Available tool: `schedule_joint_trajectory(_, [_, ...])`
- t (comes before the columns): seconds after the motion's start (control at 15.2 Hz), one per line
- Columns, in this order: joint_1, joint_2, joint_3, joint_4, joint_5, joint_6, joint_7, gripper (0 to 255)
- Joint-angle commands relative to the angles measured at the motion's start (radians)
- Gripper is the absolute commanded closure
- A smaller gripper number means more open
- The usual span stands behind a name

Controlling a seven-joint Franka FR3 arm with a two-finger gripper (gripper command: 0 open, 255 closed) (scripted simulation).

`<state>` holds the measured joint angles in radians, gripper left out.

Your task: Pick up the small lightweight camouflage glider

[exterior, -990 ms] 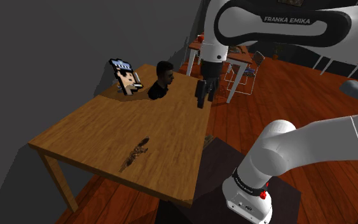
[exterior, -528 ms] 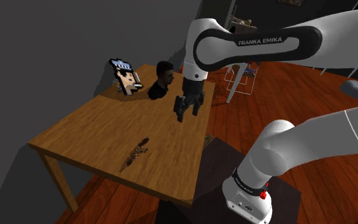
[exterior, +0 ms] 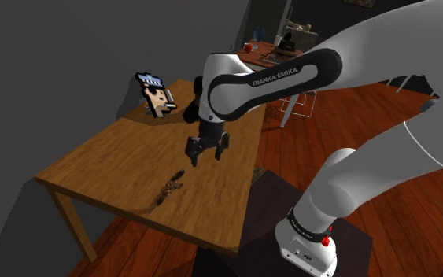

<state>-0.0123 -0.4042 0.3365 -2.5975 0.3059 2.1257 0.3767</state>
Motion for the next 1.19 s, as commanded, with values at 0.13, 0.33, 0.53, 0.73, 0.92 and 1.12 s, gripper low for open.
schedule_joint_trajectory(0.13, [-0.022,0.160,0.067,0.032,-0.017,0.164,0.134,0])
schedule_joint_trajectory(0.33, [-0.040,0.292,0.107,0.075,-0.071,0.274,0.254,0])
schedule_joint_trajectory(0.53, [-0.050,0.430,0.125,0.132,-0.163,0.369,0.395,0])
schedule_joint_trajectory(0.73, [-0.037,0.533,0.112,0.183,-0.248,0.426,0.509,0])
schedule_joint_trajectory(0.92, [-0.029,0.572,0.102,0.179,-0.274,0.467,0.524,0])
schedule_joint_trajectory(1.12, [-0.021,0.613,0.090,0.177,-0.302,0.507,0.541,0])
